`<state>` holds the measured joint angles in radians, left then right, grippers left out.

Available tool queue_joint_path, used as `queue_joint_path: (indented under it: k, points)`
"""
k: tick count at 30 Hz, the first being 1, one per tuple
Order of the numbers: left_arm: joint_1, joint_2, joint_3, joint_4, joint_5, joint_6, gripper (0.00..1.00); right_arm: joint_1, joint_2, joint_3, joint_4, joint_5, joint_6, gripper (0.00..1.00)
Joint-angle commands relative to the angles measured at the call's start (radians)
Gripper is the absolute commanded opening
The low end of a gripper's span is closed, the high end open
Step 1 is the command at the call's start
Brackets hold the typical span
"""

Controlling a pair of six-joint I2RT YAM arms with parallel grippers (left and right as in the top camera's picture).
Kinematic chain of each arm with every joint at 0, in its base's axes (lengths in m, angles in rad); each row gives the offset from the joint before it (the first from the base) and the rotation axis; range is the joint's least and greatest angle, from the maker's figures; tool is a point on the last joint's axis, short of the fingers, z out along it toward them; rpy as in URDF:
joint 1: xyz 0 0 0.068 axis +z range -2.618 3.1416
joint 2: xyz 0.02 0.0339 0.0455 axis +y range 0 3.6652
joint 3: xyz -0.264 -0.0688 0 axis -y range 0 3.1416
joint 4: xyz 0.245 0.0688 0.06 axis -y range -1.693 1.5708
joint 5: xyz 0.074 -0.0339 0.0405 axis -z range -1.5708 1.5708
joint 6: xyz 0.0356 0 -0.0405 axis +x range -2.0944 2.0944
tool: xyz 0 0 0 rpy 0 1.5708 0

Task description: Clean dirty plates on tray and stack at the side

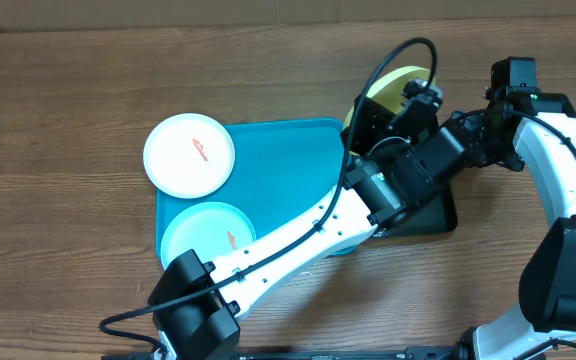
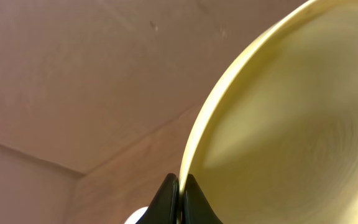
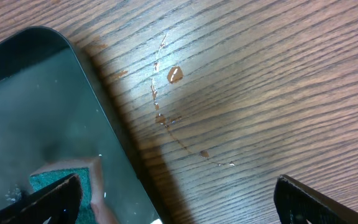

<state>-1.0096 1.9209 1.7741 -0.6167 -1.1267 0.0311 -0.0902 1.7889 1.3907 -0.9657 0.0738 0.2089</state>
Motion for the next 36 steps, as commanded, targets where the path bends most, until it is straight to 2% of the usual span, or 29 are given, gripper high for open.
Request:
queue_joint_path:
  k: [1,5,25,32,36]
  points:
    - [-0.019,-0.005,0.032,0.034,-0.067,0.084,0.04,0.001,-0.01,0.011,0.003,-0.005,0.004,1.0]
    - [-0.027,-0.005,0.032,0.066,-0.075,0.131,0.04,0.001,-0.01,0.011,0.002,-0.005,0.004,1.0]
    - [-0.027,-0.005,0.032,0.068,-0.074,0.129,0.04,0.001,-0.01,0.011,0.002,-0.005,0.004,1.0]
    - [-0.027,-0.004,0.032,0.015,-0.011,0.04,0.04,0.001,-0.01,0.011,0.002,-0.004,0.004,1.0]
    - [-0.027,-0.004,0.032,-0.012,0.04,0.039,0.04,0.001,-0.01,0.011,0.002,-0.005,0.004,1.0]
